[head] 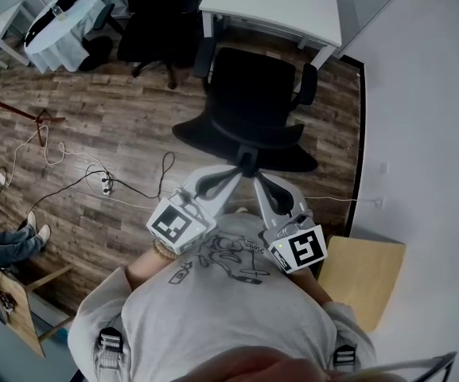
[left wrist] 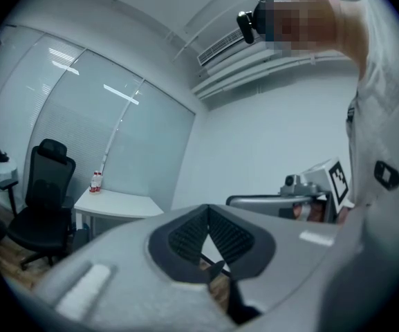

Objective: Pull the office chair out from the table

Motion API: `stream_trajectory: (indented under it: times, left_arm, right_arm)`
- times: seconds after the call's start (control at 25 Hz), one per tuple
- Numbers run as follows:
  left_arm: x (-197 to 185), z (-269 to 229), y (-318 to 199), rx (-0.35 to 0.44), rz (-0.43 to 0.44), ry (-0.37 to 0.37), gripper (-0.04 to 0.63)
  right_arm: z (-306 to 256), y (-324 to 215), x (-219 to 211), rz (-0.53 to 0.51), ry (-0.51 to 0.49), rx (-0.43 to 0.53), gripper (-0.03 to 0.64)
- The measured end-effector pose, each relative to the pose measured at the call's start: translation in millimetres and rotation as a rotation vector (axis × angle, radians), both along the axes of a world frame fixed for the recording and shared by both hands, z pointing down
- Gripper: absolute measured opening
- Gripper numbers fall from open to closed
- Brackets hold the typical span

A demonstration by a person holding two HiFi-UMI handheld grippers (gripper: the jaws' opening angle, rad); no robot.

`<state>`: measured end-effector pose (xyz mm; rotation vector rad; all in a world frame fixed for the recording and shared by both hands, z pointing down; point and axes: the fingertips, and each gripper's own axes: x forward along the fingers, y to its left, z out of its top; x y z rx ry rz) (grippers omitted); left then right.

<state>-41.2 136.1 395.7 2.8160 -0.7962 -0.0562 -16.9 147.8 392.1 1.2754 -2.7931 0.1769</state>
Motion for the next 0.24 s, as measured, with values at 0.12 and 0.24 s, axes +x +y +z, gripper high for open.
stream_trajectory:
  times: [0.12,0.24]
  left_arm:
    - [-0.2,0.0,-3.2,-0.003,-0.001,-0.006,0.002]
    - [-0.4,4.4,-6.6,-0.007,-0.001,-0.016,0.002]
  right_arm:
    - [-2.3,-3.5,-1.8,0.001,0.001,0.008,0.006]
    - [-2.6,-6.4,-3.3,0.001,0.005,0.015,0.007]
